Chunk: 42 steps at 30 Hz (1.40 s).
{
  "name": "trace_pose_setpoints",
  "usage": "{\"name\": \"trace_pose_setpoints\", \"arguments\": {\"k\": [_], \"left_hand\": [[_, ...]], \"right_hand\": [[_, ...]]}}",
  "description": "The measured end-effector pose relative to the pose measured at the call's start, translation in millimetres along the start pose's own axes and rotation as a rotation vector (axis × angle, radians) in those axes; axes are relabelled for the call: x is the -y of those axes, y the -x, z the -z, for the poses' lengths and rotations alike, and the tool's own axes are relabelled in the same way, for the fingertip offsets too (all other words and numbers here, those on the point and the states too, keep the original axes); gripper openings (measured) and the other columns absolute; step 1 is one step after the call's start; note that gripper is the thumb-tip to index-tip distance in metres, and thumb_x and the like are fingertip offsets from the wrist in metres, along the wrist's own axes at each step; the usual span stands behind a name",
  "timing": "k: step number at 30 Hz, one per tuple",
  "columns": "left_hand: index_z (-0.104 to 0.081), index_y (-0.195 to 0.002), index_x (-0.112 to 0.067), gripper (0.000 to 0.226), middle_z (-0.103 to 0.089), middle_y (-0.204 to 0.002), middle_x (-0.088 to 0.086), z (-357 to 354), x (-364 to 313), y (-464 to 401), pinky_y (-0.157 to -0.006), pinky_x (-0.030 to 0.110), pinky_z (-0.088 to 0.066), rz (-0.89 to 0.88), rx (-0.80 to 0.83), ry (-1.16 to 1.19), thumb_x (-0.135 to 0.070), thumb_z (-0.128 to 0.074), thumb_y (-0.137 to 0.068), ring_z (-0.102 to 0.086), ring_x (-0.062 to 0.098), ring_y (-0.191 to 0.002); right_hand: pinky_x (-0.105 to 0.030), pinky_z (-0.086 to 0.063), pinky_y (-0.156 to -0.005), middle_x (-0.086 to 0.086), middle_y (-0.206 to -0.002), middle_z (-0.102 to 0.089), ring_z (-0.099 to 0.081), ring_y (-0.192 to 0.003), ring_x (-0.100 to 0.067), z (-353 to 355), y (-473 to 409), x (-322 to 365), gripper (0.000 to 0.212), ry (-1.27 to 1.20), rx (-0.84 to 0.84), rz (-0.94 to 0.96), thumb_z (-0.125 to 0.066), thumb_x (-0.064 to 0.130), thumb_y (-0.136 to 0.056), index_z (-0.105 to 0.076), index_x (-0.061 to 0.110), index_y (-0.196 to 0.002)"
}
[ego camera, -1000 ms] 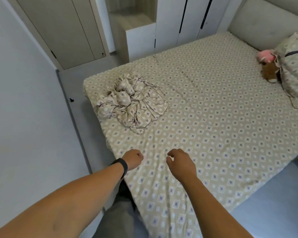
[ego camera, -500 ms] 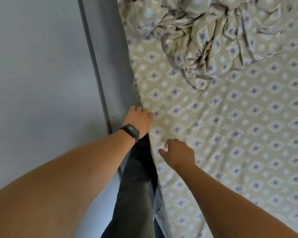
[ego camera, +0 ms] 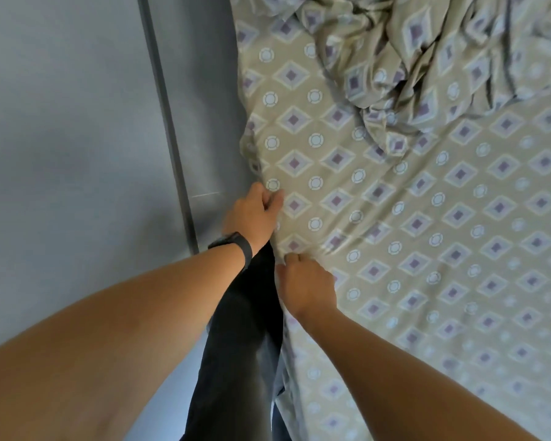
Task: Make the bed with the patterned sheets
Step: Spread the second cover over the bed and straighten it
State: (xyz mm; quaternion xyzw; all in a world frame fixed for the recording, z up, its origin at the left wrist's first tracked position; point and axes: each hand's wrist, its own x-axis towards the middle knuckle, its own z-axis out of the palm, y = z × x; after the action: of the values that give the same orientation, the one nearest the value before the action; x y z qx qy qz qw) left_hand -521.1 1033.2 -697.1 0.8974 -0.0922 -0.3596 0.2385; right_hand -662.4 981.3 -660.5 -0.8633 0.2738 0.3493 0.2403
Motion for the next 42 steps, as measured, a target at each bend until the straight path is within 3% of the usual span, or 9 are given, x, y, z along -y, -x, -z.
{"name": "trace_pose_setpoints", "arguments": {"k": [4,13,20,24,28,31,34,38,42], "left_hand": [[-0.045,-0.083,-0.012,0.041,-0.057,-0.077,0.006,-1.7,-2.1,-4.4,-0.060,0.034,-0.040,0.094,0.017,0.313,-0.047,-0.044,-0.105,-0.051,0.020,-0.069],[-0.060,-0.085,-0.017,0.039,-0.066,-0.084,0.008,10.4,25.8,-7.4,-0.078,0.048,-0.052,0.162,0.048,0.219,-0.044,-0.041,-0.106,-0.063,0.028,-0.081],[-0.064,-0.072,-0.003,0.020,-0.066,-0.068,0.016,15.8,-9.1,-13.5,-0.065,0.038,-0.050,0.362,0.109,0.128,-0.012,-0.060,-0.089,-0.063,0.034,-0.068],[-0.060,-0.095,0.000,0.021,-0.068,-0.093,0.017,40.8,-62.6,-33.0,-0.080,0.042,-0.055,0.368,0.220,0.058,-0.021,-0.063,-0.090,-0.064,0.032,-0.081],[-0.048,-0.112,-0.017,0.016,-0.062,-0.110,0.008,85.1,-127.4,-39.4,-0.074,0.032,-0.046,0.198,0.346,-0.010,-0.022,-0.054,-0.098,-0.061,0.026,-0.094],[-0.053,-0.096,-0.016,0.007,-0.059,-0.089,0.004,118.5,-147.3,-40.4,-0.063,0.029,-0.042,0.161,0.365,-0.035,-0.019,-0.047,-0.098,-0.055,0.019,-0.074],[-0.040,-0.074,-0.013,0.024,-0.041,-0.066,0.006,145.8,-145.6,-45.5,-0.057,0.030,-0.029,0.167,0.338,-0.100,-0.012,-0.042,-0.098,-0.037,0.021,-0.059],[-0.059,-0.086,-0.006,0.024,-0.061,-0.082,0.014,177.3,-136.8,-61.5,-0.068,0.034,-0.042,0.257,0.291,0.000,-0.016,-0.044,-0.102,-0.055,0.029,-0.072],[-0.058,-0.087,-0.009,0.020,-0.065,-0.089,0.015,190.2,-124.4,-104.8,-0.069,0.036,-0.046,0.300,0.219,0.111,-0.020,-0.046,-0.101,-0.057,0.028,-0.072]], "right_hand": [[-0.036,-0.036,-0.066,-0.006,-0.111,-0.062,-0.062,-0.096,-0.029,-2.9,10.3,5.0,0.026,-0.041,0.000,0.044,-0.034,0.026,-0.106,-0.056,0.014,-0.112],[-0.046,-0.049,-0.088,-0.021,-0.130,-0.054,-0.056,-0.115,-0.038,-3.1,8.5,24.2,0.032,0.015,0.189,0.063,-0.046,0.011,-0.102,-0.048,0.003,-0.133],[-0.050,-0.040,-0.101,-0.009,-0.144,-0.043,-0.045,-0.130,-0.035,70.9,10.9,-3.3,0.057,-0.151,0.348,-0.049,-0.046,0.050,-0.100,-0.037,0.022,-0.149],[-0.050,-0.045,-0.100,-0.010,-0.139,-0.046,-0.050,-0.124,-0.036,162.0,12.3,-23.4,0.050,-0.210,0.240,-0.101,-0.037,0.047,-0.104,-0.042,0.014,-0.142],[-0.045,-0.047,-0.096,-0.007,-0.135,-0.050,-0.055,-0.119,-0.033,236.7,11.8,-22.9,0.044,-0.211,0.094,-0.134,-0.036,0.044,-0.105,-0.047,0.017,-0.137],[-0.042,-0.047,-0.094,-0.005,-0.132,-0.051,-0.056,-0.117,-0.030,268.2,8.2,-5.8,0.041,-0.229,0.089,-0.121,-0.036,0.044,-0.105,-0.049,0.018,-0.135],[-0.040,-0.048,-0.092,-0.004,-0.129,-0.053,-0.058,-0.115,-0.028,280.9,6.4,11.9,0.040,-0.214,0.080,-0.094,-0.037,0.043,-0.104,-0.050,0.020,-0.133],[-0.040,-0.046,-0.092,-0.004,-0.129,-0.056,-0.057,-0.115,-0.028,286.2,1.2,22.0,0.040,-0.122,0.089,-0.059,-0.038,0.044,-0.104,-0.052,0.020,-0.132],[-0.037,-0.046,-0.084,-0.004,-0.120,-0.060,-0.060,-0.109,-0.027,279.1,-42.1,40.3,0.035,-0.134,-0.007,-0.104,-0.040,0.043,-0.102,-0.057,0.019,-0.121]]}}
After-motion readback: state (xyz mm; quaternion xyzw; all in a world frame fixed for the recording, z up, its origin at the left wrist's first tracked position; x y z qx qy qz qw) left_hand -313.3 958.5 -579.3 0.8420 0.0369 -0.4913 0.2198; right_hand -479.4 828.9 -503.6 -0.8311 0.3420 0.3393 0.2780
